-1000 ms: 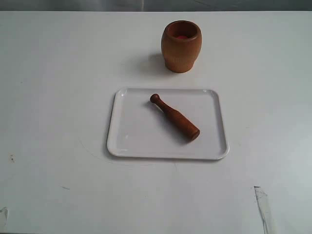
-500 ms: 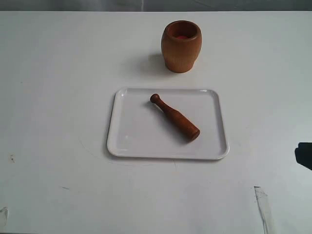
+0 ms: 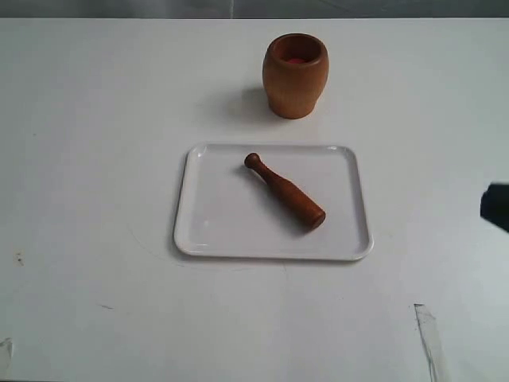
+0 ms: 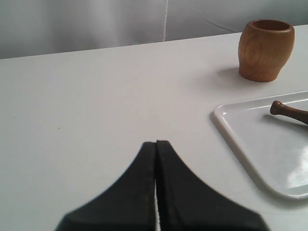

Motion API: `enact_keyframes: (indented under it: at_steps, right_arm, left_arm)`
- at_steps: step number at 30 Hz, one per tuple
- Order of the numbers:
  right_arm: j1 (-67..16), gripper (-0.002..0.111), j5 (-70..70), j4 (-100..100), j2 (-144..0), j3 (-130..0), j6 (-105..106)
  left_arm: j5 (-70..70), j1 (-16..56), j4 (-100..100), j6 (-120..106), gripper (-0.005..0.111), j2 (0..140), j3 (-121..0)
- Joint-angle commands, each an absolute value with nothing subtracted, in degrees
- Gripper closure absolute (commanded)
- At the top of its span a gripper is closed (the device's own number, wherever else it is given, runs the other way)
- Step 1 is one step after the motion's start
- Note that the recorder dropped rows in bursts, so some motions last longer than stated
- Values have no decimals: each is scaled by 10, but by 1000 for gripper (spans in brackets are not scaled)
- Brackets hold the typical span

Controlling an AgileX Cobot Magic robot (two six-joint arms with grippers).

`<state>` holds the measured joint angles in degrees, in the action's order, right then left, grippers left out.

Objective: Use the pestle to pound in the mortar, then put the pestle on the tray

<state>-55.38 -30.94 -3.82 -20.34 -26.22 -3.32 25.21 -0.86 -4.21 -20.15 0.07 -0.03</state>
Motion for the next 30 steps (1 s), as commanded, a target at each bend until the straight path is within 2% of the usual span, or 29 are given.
enact_keyframes:
  at_steps: [1,10,18,30]
  right_arm:
    - [-478,108,-169,13,-201,-260,-36]
    - [-298,108,-130,40,-149,-248,-51]
    - [-150,108,-29,80,-66,-147,-51]
    - [-74,108,52,79,0,-10,-37]
  left_arm:
    - [250,-4,-38,-197,107,0,0]
    - [250,-4,-38,-197,107,0,0]
    - [250,-4,-38,-197,107,0,0]
    - [250,-4,-38,-197,107,0,0]
